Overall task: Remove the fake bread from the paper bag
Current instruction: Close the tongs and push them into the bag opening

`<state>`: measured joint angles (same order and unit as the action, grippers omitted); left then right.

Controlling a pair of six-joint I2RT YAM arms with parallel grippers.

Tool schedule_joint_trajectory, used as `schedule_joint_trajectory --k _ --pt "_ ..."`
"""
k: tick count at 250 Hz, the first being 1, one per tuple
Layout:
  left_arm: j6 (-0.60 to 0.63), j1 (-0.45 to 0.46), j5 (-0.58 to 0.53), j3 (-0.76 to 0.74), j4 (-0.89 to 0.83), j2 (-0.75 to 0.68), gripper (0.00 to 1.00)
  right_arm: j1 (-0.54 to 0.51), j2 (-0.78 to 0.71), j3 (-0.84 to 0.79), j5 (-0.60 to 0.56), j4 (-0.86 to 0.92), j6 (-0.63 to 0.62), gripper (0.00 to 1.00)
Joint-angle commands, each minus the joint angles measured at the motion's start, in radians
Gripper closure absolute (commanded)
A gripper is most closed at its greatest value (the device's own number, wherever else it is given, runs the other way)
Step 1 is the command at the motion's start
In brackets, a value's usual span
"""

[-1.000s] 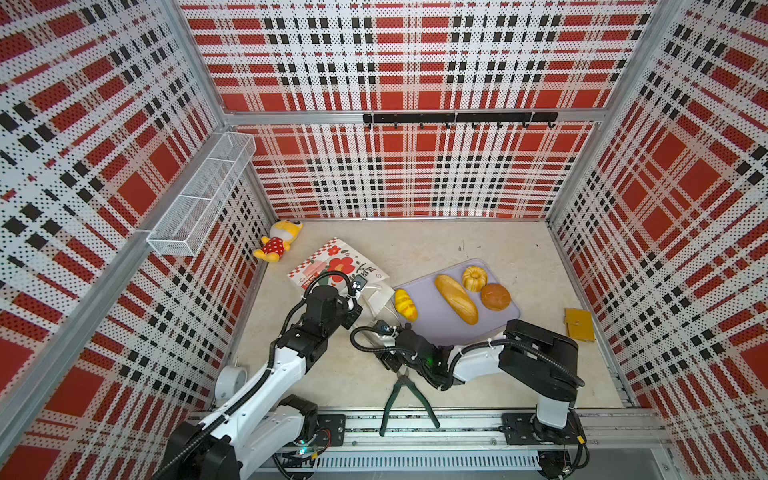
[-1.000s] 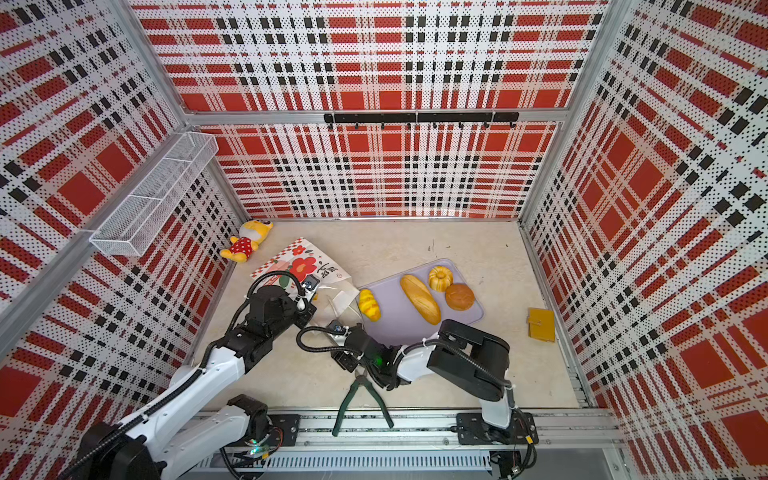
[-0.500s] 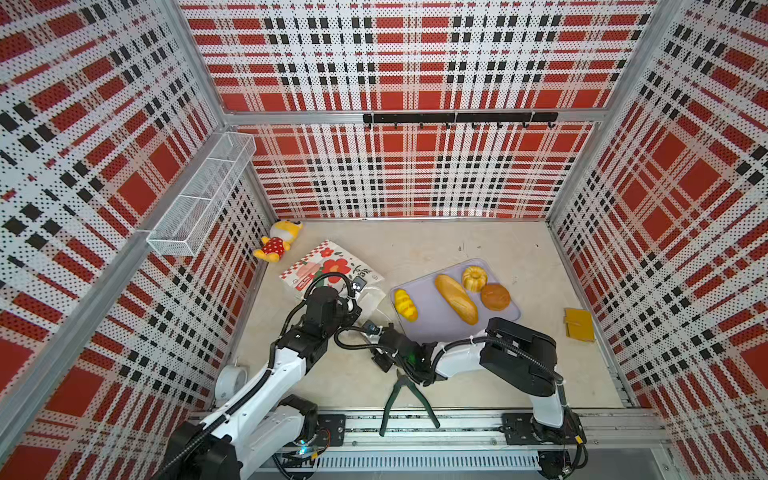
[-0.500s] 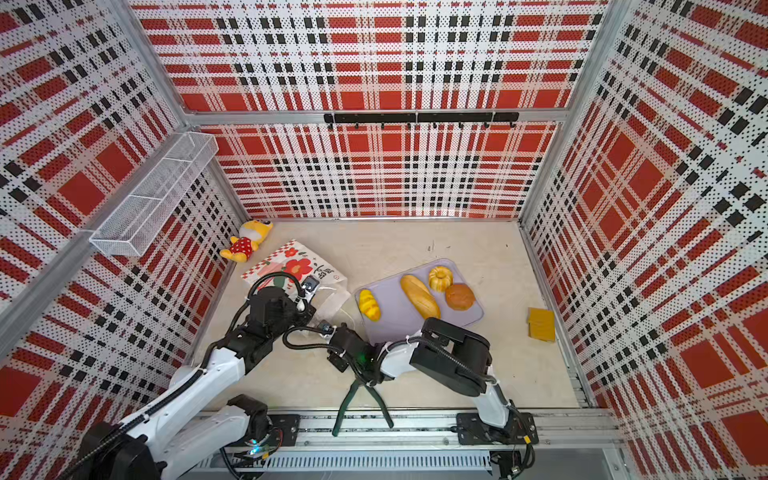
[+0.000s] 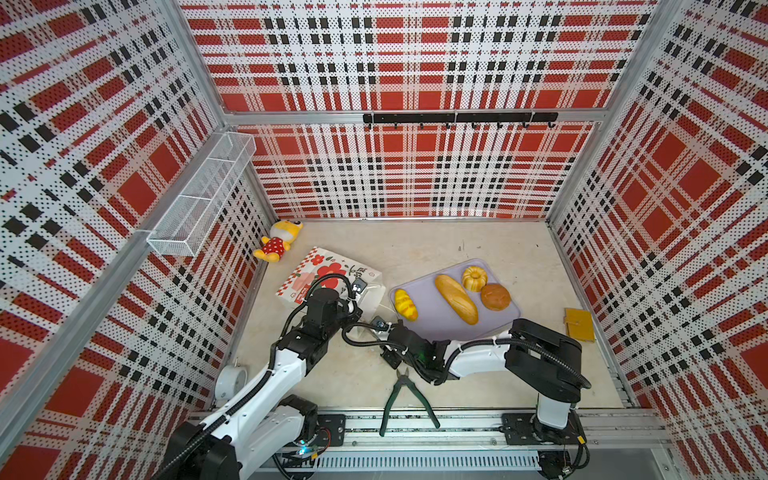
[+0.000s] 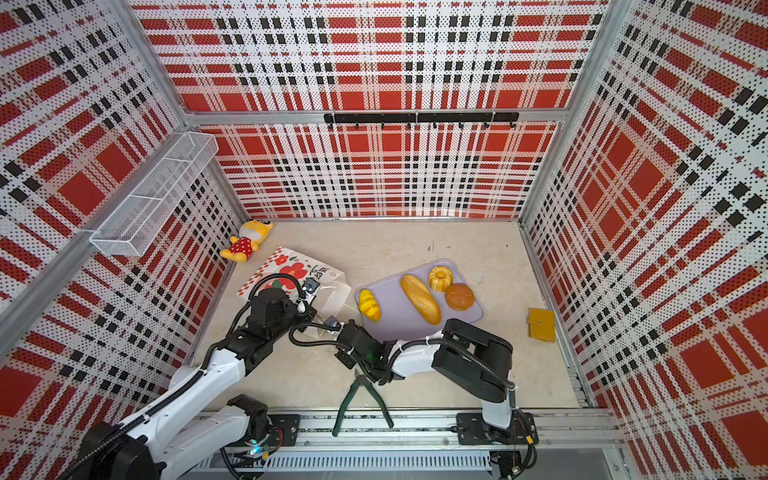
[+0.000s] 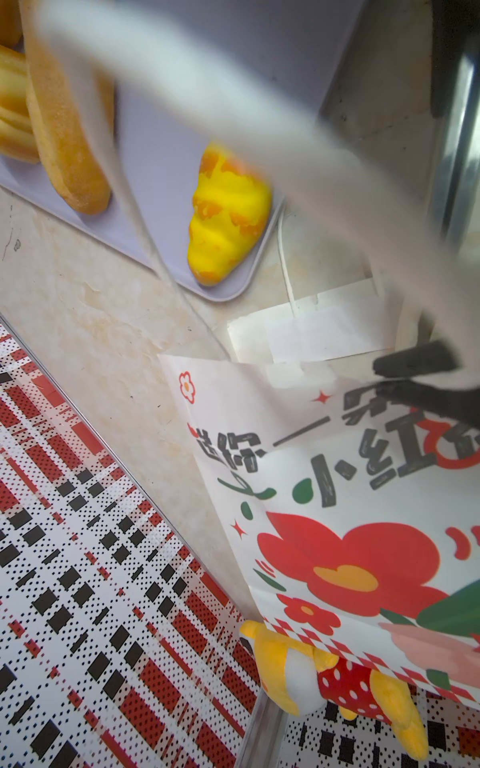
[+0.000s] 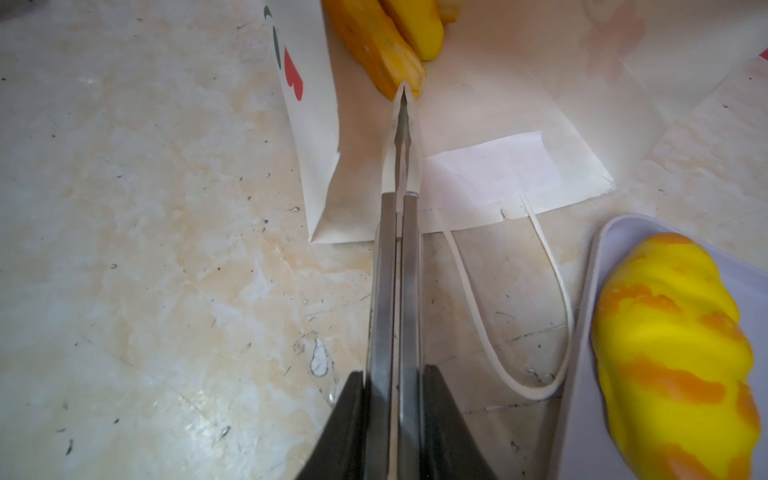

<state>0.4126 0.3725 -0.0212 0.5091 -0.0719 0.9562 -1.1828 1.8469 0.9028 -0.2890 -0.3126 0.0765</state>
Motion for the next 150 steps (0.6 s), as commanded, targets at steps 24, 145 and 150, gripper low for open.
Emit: schedule_joint_trajectory --k 24,145,150 --pt "0.013 0.002 0.046 -0.009 0.030 -0.028 1.00 0.020 -0.086 -0.016 0.003 -0.038 -0.037 0.77" --pt "0.069 -0.032 0.188 -0.032 0.033 -0.069 1.00 0.093 -0.229 -0.100 0.150 -0.025 0.024 0.78" --pt "0.069 -0.032 0.190 -0.035 0.034 -0.070 1.00 0.095 -0.234 -0.101 0.159 -0.023 0.034 0.78"
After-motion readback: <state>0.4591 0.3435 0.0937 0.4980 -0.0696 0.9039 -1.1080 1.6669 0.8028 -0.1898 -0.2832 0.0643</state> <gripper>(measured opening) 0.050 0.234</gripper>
